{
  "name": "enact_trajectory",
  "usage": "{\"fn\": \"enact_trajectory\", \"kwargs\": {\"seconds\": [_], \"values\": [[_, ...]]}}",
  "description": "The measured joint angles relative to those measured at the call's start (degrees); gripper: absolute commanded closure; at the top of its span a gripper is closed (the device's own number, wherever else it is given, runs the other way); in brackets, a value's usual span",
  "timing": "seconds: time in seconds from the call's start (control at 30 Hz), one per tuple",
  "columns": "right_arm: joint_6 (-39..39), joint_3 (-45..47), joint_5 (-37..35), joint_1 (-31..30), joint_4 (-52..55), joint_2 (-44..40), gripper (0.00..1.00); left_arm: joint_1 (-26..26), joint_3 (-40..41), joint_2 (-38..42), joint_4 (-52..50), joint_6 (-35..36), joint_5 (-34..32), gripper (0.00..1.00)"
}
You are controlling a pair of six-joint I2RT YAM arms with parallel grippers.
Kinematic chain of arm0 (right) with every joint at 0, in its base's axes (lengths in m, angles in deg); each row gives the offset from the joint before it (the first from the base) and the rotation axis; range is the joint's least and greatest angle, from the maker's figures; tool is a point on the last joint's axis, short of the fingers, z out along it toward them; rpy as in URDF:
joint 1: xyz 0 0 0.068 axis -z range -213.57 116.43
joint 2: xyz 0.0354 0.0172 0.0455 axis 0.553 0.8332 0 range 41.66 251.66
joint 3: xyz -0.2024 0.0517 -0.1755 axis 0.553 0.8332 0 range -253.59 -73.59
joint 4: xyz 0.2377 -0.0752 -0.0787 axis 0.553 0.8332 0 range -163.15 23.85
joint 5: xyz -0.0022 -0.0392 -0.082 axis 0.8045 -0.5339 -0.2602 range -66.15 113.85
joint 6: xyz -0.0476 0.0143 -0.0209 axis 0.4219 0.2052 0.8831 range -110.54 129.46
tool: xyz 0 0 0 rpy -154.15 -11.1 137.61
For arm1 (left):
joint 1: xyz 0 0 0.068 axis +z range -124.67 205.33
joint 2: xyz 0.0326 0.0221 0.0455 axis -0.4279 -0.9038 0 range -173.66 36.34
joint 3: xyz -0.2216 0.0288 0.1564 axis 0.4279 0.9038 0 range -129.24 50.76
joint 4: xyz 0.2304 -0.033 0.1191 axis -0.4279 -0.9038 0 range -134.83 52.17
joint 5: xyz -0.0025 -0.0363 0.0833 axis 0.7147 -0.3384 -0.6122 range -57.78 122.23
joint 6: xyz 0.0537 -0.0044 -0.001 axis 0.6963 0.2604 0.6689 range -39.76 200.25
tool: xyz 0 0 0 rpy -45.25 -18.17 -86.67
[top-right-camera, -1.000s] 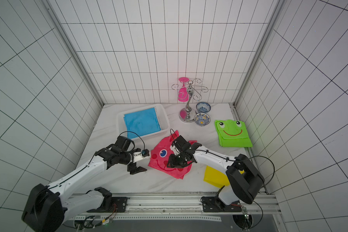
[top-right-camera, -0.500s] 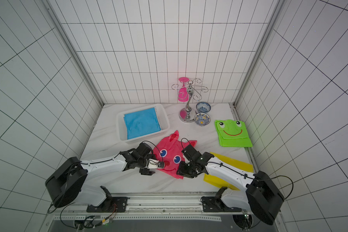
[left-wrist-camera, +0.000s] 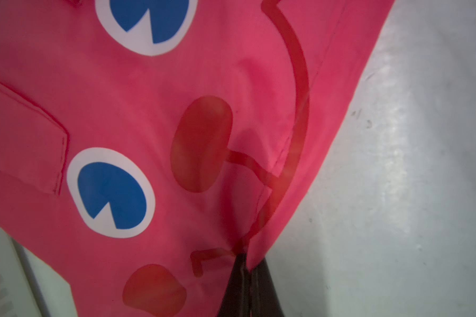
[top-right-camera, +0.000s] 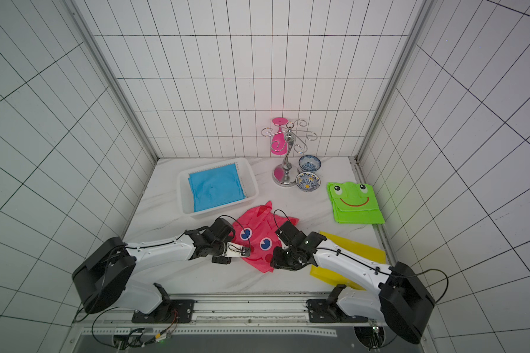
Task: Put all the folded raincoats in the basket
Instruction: Adjust the raincoat at the center of the board.
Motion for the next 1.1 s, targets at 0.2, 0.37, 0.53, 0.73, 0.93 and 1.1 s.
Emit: {"fn": "enact_trajectory", "kwargs": {"seconds": [0.2, 0.37, 0.53, 0.73, 0.93, 1.1], "values": [[12.85, -1.88, -7.02, -3.93, 0.42, -7.48, 0.53, 6.95, -11.28, 0.44, -14.88, -1.6, 9.33, 1.0], [27.3, -2.91, -11.63, -9.44, -2.25, -9.99, 0.53, 10.78, -18.73, 0.87, -24.24, -2.27, 15.43, 1.0], [44.63, -3.23, -16.39, -18.18, -5.75, -10.4, 0.52, 12.26, -21.77, 0.17, -31.91, -3.3, 17.68, 0.86], [56.68, -3.13, -20.98, -22.12, -9.03, -9.57, 0.51, 11.37, -18.14, 0.0, -32.22, -5.4, 19.23, 0.48], [60.52, -3.13, -22.82, -22.03, -6.99, -5.14, 0.49, 10.71, -16.96, -2.78, -32.24, -7.61, 22.27, 0.42], [46.23, -3.45, -21.33, -7.91, -6.6, -4.24, 0.5, 18.27, -17.84, -3.39, -31.23, -9.29, 26.16, 0.41]]}}
